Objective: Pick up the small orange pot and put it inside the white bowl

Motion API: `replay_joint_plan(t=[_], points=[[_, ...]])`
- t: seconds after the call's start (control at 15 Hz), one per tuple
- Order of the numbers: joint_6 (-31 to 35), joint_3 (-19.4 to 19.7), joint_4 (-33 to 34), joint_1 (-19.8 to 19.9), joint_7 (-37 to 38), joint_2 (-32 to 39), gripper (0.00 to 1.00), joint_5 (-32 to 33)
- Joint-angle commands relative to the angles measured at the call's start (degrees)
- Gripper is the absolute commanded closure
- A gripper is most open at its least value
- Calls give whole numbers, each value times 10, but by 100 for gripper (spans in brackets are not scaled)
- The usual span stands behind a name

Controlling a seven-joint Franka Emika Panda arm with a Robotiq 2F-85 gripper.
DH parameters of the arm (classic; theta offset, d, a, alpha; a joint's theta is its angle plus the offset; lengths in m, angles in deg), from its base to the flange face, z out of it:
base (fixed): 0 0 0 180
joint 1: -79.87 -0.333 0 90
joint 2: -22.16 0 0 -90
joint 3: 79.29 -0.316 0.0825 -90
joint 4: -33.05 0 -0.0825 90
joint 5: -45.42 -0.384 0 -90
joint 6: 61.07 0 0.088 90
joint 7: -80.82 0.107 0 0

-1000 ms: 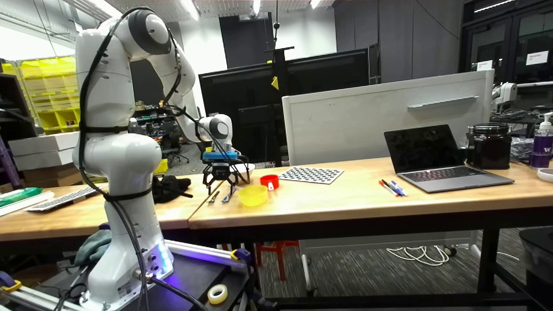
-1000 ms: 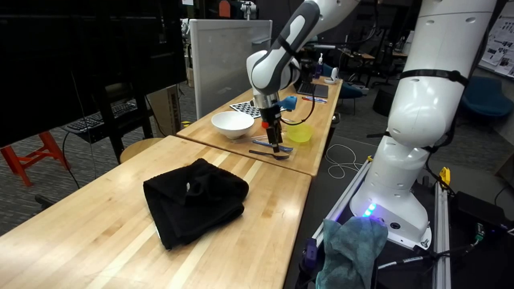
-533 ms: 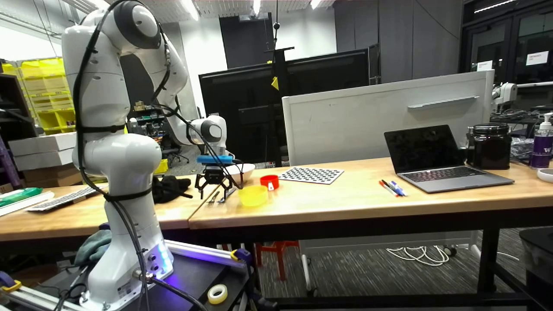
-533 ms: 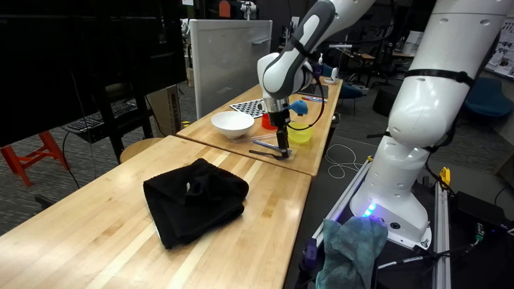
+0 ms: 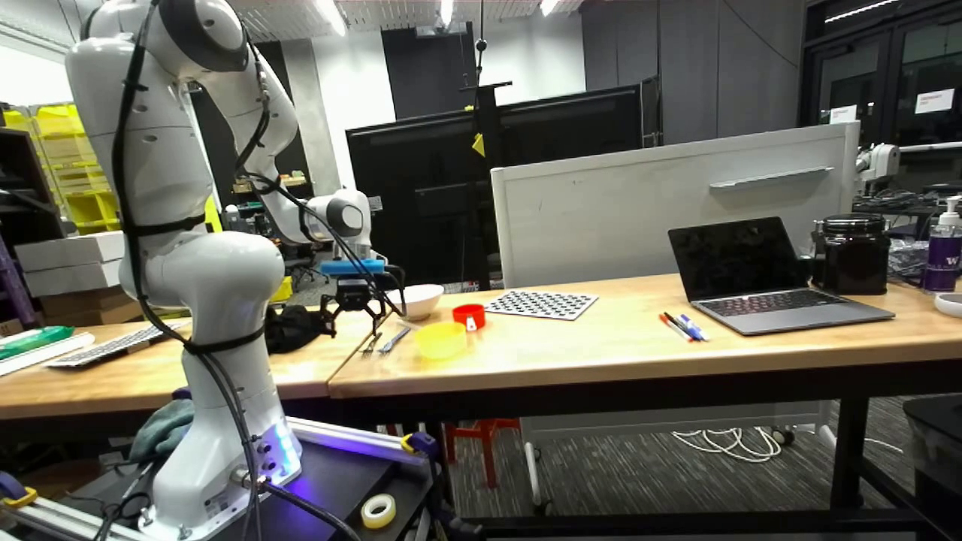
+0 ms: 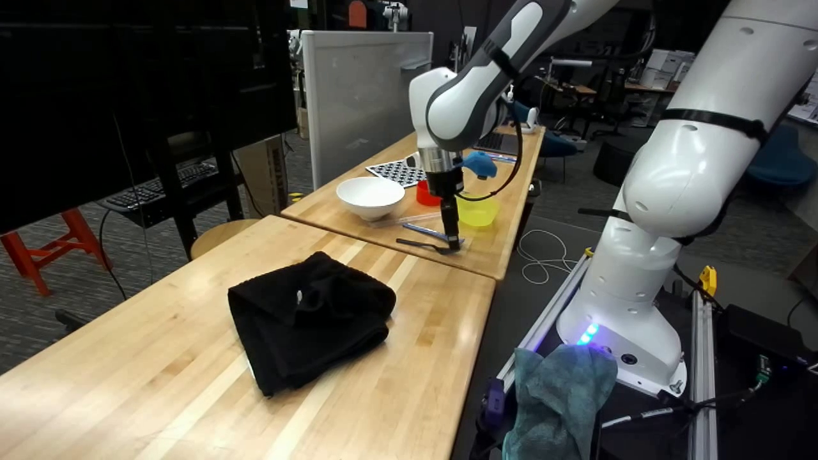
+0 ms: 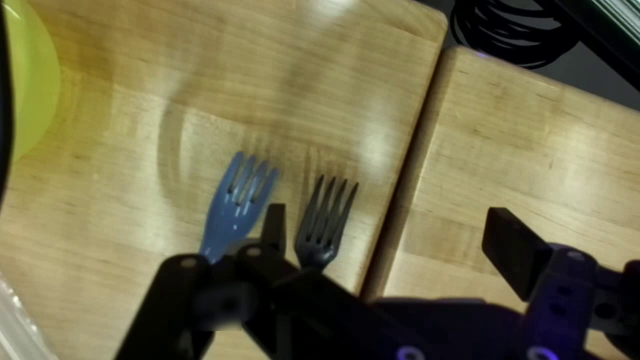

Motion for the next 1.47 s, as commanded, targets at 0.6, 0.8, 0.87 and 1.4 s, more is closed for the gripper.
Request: replay_joint_plan(t=[0.6, 0.8, 0.87, 1.4], points=[[-154, -50, 271, -54, 25, 131, 0, -2], [-201, -54, 359, -50, 28, 199, 0, 0], [-216, -55, 384, -50, 31, 218, 0, 0], [-230, -56, 415, -35, 45, 229, 0, -8]])
